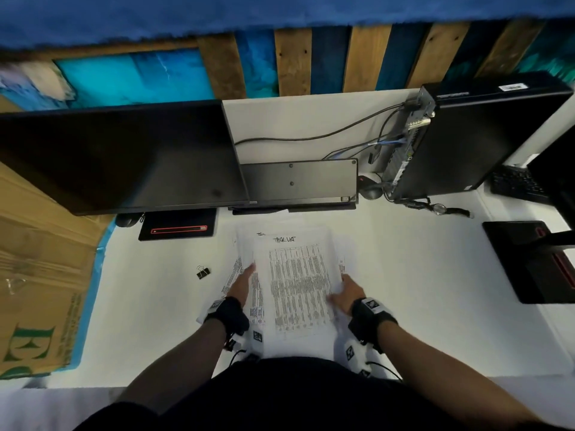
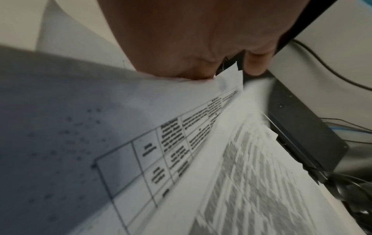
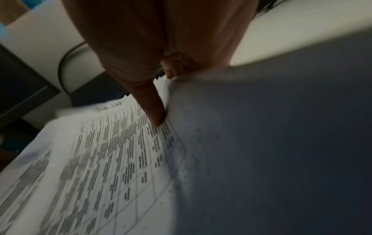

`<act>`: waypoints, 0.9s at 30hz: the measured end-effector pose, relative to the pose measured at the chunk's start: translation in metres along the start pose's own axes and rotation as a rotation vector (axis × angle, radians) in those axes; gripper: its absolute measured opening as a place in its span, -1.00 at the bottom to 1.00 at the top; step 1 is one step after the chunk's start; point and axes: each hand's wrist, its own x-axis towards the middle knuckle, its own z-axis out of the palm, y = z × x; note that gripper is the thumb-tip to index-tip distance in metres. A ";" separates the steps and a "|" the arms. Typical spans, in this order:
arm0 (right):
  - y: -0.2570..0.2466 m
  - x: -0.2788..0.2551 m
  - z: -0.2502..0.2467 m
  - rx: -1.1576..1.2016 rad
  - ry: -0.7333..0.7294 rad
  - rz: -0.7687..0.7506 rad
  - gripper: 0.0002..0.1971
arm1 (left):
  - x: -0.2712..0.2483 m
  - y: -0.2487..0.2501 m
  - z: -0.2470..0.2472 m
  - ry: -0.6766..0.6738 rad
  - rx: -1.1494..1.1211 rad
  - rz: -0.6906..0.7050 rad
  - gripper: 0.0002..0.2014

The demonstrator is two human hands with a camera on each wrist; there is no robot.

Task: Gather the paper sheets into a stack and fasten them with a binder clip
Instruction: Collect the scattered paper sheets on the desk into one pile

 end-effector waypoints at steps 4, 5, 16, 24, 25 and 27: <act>0.000 0.007 0.012 0.100 -0.077 0.015 -0.18 | 0.004 -0.012 0.006 -0.018 0.326 0.031 0.05; 0.001 0.009 0.011 0.162 -0.091 0.028 -0.06 | 0.005 -0.013 0.009 0.000 0.374 0.044 -0.06; -0.012 -0.023 -0.067 0.747 -0.058 -0.010 -0.33 | -0.021 0.063 0.042 -0.235 -0.034 0.311 -0.62; 0.030 -0.018 -0.087 0.600 0.240 0.114 -0.59 | 0.014 0.029 0.035 0.142 0.557 0.238 -0.57; 0.044 -0.017 -0.089 0.525 0.292 0.165 -0.59 | 0.019 0.021 0.024 0.252 0.646 0.171 -0.45; 0.074 -0.016 -0.090 0.405 0.335 0.284 -0.61 | 0.025 0.005 0.003 0.328 0.719 0.031 -0.12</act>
